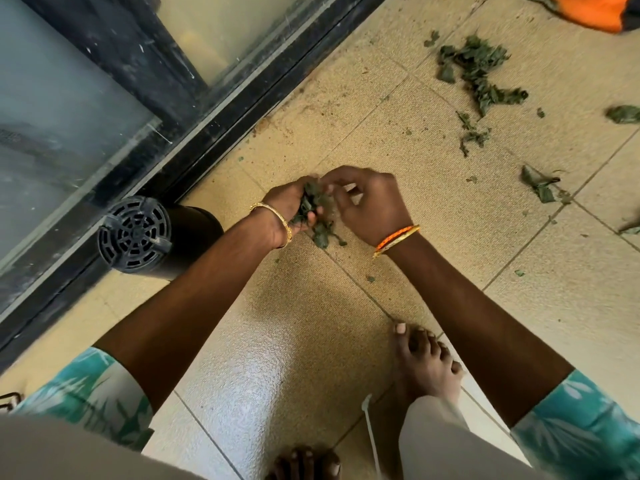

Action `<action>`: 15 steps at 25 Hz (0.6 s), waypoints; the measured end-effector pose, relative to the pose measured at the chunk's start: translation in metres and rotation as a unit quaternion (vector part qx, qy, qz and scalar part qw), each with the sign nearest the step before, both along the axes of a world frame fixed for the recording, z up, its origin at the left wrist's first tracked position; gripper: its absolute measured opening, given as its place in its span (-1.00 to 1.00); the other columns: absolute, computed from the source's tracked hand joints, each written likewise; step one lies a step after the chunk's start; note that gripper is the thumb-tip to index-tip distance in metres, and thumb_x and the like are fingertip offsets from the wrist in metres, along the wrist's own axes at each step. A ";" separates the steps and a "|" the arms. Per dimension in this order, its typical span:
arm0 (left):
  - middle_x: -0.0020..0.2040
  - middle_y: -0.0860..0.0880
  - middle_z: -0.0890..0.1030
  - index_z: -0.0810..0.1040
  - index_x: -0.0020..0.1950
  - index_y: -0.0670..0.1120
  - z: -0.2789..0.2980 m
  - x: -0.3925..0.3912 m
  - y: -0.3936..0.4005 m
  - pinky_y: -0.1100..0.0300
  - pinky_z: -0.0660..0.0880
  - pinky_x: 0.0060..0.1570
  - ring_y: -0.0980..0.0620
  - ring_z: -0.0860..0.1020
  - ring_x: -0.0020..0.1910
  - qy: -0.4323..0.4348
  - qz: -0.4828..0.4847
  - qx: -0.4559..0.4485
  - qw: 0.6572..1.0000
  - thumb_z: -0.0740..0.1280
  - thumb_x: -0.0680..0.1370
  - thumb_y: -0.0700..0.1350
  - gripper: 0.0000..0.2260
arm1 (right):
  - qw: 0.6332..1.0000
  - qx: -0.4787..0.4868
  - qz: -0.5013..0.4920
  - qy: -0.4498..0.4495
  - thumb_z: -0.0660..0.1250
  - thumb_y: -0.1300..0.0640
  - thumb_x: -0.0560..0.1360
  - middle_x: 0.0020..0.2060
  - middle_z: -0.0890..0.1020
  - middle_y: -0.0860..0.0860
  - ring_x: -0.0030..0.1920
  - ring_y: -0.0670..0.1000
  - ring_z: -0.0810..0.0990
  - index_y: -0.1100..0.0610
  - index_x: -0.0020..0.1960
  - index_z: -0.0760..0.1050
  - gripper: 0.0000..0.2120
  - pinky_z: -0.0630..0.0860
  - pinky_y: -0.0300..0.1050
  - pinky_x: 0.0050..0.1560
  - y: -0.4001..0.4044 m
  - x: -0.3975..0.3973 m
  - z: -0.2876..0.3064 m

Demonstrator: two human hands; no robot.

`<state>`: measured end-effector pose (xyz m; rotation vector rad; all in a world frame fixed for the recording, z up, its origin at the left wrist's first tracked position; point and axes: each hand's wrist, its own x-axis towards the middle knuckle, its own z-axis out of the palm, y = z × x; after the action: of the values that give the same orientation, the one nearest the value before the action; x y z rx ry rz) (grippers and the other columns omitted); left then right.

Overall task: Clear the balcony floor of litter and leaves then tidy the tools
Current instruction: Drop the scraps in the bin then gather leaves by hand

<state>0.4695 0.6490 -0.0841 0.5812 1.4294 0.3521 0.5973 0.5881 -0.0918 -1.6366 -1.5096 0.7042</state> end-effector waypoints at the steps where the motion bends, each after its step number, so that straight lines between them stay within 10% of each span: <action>1: -0.51 0.01 0.50 0.47 -0.30 -0.09 -0.001 -0.005 0.003 0.34 0.31 -0.58 0.11 0.41 -0.55 0.022 0.008 0.003 1.000 0.33 0.55 -0.04 -0.75 | 0.999 -0.010 -0.035 0.028 0.24 0.34 0.47 -0.12 0.68 0.03 -0.11 -0.07 0.61 0.19 -0.03 0.62 -0.80 0.58 -0.14 -0.07 -0.002 0.009 0.000; 5: -0.51 0.00 0.42 0.36 -0.31 -0.10 -0.008 -0.024 0.010 0.39 0.21 -0.64 0.10 0.31 -0.60 0.046 0.071 0.002 0.996 0.36 0.50 -0.07 -0.74 | 0.992 -0.075 -0.102 0.010 0.18 0.17 0.42 0.07 0.60 0.09 0.08 0.02 0.55 0.17 0.10 0.57 -0.69 0.51 0.01 0.14 -0.023 0.028 -0.018; 9: -0.47 -0.04 0.44 0.38 -0.30 -0.13 -0.010 -0.026 0.008 0.39 0.26 -0.63 0.12 0.33 -0.60 0.048 0.092 0.005 0.995 0.32 0.45 -0.23 -0.84 | 0.970 -0.122 0.108 -0.178 0.29 -0.14 0.40 0.43 0.25 0.20 0.46 0.21 0.16 0.06 0.44 0.25 -0.33 0.14 0.22 0.41 -0.041 -0.012 -0.035; 15: -0.34 -0.10 0.43 0.36 -0.31 -0.17 -0.011 -0.020 0.006 0.35 0.44 -0.53 0.11 0.44 -0.55 0.002 0.105 0.016 0.994 0.25 0.48 -0.38 -0.78 | 0.927 -0.015 0.171 -0.334 0.41 0.24 0.39 0.33 0.44 0.18 0.35 0.28 0.38 0.15 0.31 0.46 -0.51 0.39 0.20 0.25 -0.074 -0.026 -0.052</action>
<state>0.4498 0.6547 -0.0952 0.4582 1.4951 0.5425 0.5709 0.5144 -0.1441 -1.7474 -2.3189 0.3467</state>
